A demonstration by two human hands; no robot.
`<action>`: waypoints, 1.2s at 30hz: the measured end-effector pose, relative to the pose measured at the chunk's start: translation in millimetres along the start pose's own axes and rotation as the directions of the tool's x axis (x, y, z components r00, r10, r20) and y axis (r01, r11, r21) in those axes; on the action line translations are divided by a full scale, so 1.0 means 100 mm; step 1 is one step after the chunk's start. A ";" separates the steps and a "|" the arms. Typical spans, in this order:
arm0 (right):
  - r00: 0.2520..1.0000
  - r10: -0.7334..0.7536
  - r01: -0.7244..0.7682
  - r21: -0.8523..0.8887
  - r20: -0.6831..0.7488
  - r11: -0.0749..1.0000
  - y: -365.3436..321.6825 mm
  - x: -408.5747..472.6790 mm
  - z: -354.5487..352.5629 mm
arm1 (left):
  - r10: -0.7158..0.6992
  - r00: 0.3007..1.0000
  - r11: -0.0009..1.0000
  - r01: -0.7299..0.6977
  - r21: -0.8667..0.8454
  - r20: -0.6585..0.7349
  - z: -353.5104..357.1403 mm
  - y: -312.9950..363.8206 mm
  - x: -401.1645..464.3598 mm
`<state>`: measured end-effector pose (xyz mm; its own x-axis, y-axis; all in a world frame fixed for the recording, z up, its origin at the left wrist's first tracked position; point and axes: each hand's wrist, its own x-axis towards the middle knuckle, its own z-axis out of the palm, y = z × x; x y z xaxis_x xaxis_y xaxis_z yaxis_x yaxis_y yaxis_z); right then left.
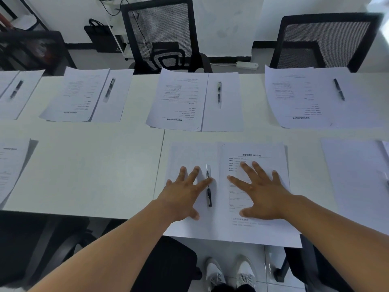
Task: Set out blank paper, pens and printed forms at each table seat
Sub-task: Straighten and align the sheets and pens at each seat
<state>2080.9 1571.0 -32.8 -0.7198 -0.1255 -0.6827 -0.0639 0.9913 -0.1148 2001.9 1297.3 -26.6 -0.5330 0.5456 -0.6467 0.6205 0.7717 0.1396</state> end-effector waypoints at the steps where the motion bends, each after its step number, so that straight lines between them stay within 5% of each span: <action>1: 1.000 0.001 -0.001 0.007 0.000 1.000 0.00 0.00 0.01 | 0.000 1.000 1.000 0.000 -0.001 -0.001 0.00 0.00 0.00; 36: 0.999 -0.003 0.002 -0.024 -0.040 1.000 -0.02 -0.24 -0.06 | -0.037 0.998 0.997 0.033 -0.075 -0.054 -0.01 -0.04 -0.20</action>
<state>2094.6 1572.3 -12.1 -0.7470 -0.1266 -0.6527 -0.0817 0.9917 -0.0989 2009.7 1283.9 -13.4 -0.5859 0.5330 -0.6104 0.5577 0.8117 0.1734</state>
